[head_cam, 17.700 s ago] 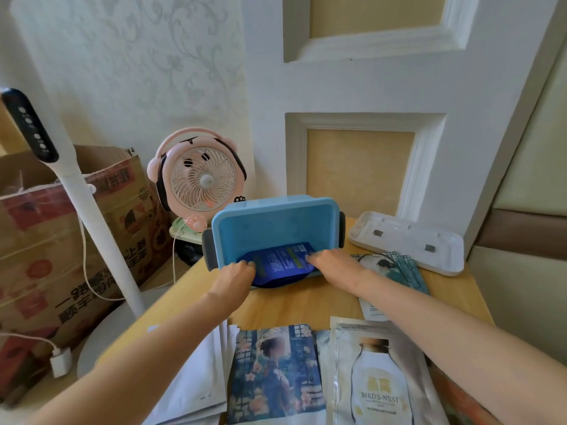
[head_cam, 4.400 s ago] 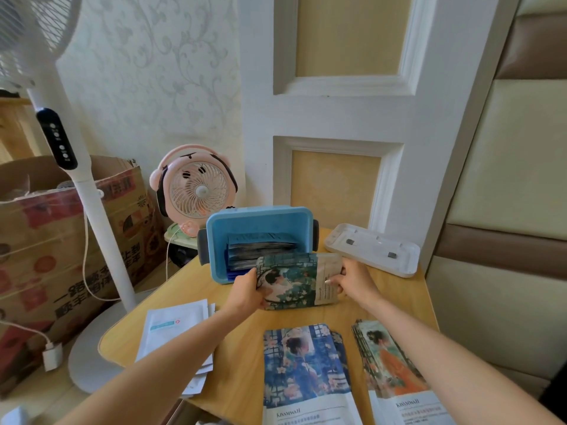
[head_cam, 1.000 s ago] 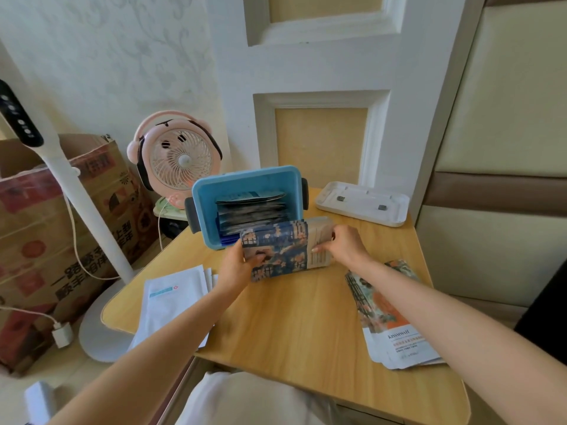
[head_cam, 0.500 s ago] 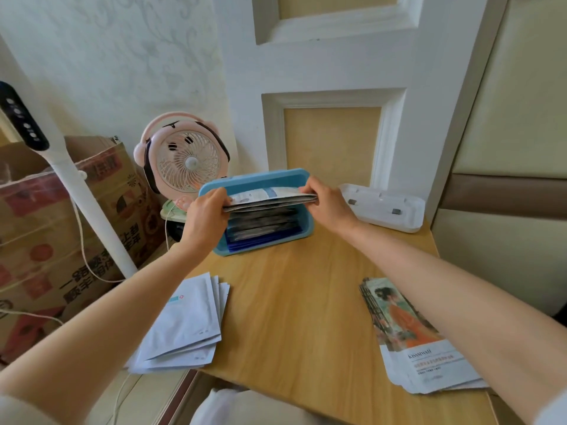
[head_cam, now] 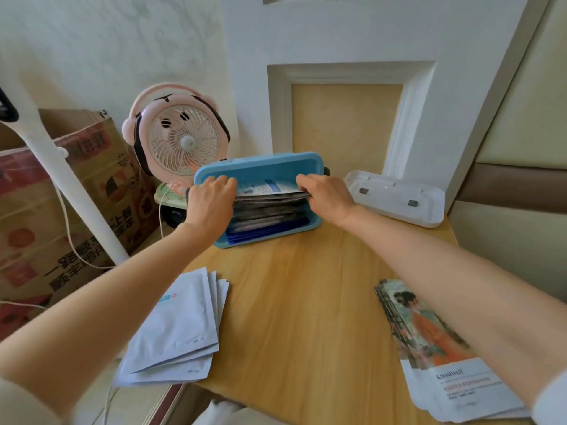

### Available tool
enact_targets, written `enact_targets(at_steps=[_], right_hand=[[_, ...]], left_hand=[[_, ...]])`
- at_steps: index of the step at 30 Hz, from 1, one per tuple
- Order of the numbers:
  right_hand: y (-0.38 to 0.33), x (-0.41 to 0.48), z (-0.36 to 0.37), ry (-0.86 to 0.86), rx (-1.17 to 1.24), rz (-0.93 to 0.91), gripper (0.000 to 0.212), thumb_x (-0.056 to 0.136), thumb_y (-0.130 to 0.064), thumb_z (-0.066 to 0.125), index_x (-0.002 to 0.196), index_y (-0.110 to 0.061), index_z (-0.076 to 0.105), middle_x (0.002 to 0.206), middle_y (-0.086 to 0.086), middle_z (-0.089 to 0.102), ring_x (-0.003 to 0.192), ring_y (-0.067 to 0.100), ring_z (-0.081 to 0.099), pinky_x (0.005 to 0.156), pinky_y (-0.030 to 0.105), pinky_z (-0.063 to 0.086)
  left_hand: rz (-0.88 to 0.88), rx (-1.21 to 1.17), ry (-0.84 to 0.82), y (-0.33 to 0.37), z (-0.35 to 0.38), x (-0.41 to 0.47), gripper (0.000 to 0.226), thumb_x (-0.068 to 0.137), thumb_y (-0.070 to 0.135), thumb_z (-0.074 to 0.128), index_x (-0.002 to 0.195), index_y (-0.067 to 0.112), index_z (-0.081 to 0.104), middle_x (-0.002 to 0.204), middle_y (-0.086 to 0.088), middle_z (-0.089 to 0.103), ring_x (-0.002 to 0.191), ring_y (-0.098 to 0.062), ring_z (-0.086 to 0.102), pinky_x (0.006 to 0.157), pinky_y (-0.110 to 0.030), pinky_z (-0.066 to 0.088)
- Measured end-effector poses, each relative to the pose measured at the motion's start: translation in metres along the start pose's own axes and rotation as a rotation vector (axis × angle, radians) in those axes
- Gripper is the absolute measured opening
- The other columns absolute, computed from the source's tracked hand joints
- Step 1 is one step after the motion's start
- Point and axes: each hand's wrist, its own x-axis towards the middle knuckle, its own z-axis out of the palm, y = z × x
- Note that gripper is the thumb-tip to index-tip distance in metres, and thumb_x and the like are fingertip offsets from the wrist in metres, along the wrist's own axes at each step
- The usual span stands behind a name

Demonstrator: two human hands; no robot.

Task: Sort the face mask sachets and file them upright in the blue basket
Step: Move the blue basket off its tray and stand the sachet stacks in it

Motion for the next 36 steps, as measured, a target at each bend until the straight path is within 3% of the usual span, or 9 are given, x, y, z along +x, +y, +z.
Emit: enact_targets(at_steps=[3, 6, 12, 17, 22, 27, 30, 32, 36], right_hand=[[0.002, 0.009, 0.0, -0.012, -0.046, 0.035, 0.018, 0.084, 0.006, 0.047, 0.088, -0.01, 0.054, 0.081, 0.009, 0.063, 0.066, 0.024, 0.05, 0.057, 0.031, 0.036], [0.001, 0.018, 0.003, -0.003, -0.067, 0.062, 0.021, 0.085, 0.004, 0.046, 0.094, -0.01, 0.058, 0.085, 0.008, 0.066, 0.071, 0.025, 0.055, 0.06, 0.031, 0.038], [0.006, 0.018, 0.008, 0.077, -0.043, -0.066, 0.015, 0.091, -0.018, 0.05, 0.099, -0.012, 0.06, 0.087, 0.006, 0.067, 0.071, 0.023, 0.057, 0.059, 0.028, 0.035], [0.007, 0.025, 0.014, -0.043, 0.06, 0.031, 0.021, 0.094, -0.01, 0.05, 0.106, -0.006, 0.067, 0.103, 0.011, 0.067, 0.096, 0.026, 0.061, 0.082, 0.035, 0.046], [0.007, 0.033, 0.018, -0.055, 0.051, 0.16, 0.023, 0.095, -0.012, 0.049, 0.106, -0.011, 0.069, 0.104, 0.009, 0.069, 0.094, 0.026, 0.062, 0.08, 0.036, 0.05], [0.004, 0.027, 0.011, -0.093, 0.098, 0.187, 0.027, 0.096, -0.021, 0.05, 0.119, -0.016, 0.064, 0.115, 0.006, 0.066, 0.103, 0.025, 0.06, 0.083, 0.034, 0.048], [0.009, -0.002, -0.003, -0.029, 0.139, 0.143, 0.034, 0.095, -0.022, 0.049, 0.129, -0.021, 0.054, 0.129, 0.001, 0.057, 0.109, 0.021, 0.058, 0.084, 0.033, 0.047], [0.016, -0.03, -0.017, -0.027, 0.157, 0.175, 0.033, 0.095, -0.02, 0.047, 0.127, -0.022, 0.056, 0.129, -0.001, 0.057, 0.109, 0.02, 0.057, 0.084, 0.033, 0.046], [0.037, -0.104, -0.041, -0.207, 0.15, 0.369, 0.029, 0.093, -0.021, 0.05, 0.12, -0.02, 0.061, 0.127, 0.002, 0.059, 0.113, 0.023, 0.056, 0.091, 0.035, 0.045]], left_hand=[[0.137, 0.068, 0.102, 0.004, -0.004, -0.004, 0.022, 0.064, 0.001, 0.07, 0.073, 0.006, 0.051, 0.059, -0.008, 0.05, 0.048, -0.025, 0.047, 0.041, -0.022, 0.018], [0.16, 0.008, 0.078, 0.005, -0.005, -0.002, 0.033, 0.056, -0.013, 0.07, 0.066, 0.006, 0.045, 0.049, -0.005, 0.036, 0.038, -0.02, 0.029, 0.042, -0.017, 0.004], [0.03, 0.037, -0.151, 0.003, 0.002, 0.017, 0.021, 0.082, -0.008, 0.044, 0.077, 0.01, 0.037, 0.056, 0.0, 0.028, 0.058, -0.025, 0.041, 0.054, -0.034, 0.028], [-0.004, 0.088, -0.189, 0.001, 0.007, 0.021, 0.017, 0.086, -0.001, 0.048, 0.077, 0.012, 0.042, 0.055, 0.001, 0.027, 0.06, -0.024, 0.041, 0.051, -0.032, 0.023], [-0.029, 0.127, -0.232, 0.001, -0.003, 0.019, 0.011, 0.089, 0.005, 0.048, 0.087, 0.012, 0.057, 0.056, 0.001, 0.033, 0.054, -0.022, 0.037, 0.045, -0.03, 0.015], [-0.057, -0.094, -0.074, 0.008, -0.009, 0.008, 0.018, 0.094, 0.023, 0.051, 0.097, 0.007, 0.058, 0.085, -0.009, 0.062, 0.074, -0.03, 0.057, 0.052, -0.036, 0.032], [0.163, -0.24, 0.104, 0.035, -0.024, -0.01, 0.021, 0.094, 0.022, 0.044, 0.098, 0.008, 0.059, 0.087, -0.007, 0.063, 0.078, -0.028, 0.06, 0.046, -0.033, 0.036], [0.309, -0.355, 0.027, 0.058, -0.04, -0.022, 0.025, 0.093, 0.024, 0.038, 0.098, 0.011, 0.06, 0.092, -0.004, 0.065, 0.082, -0.026, 0.061, 0.051, -0.032, 0.038], [0.367, -0.456, -0.327, 0.112, -0.061, -0.044, 0.032, 0.089, 0.035, 0.057, 0.118, 0.022, 0.054, 0.119, 0.004, 0.06, 0.101, -0.016, 0.061, 0.078, -0.032, 0.049]])
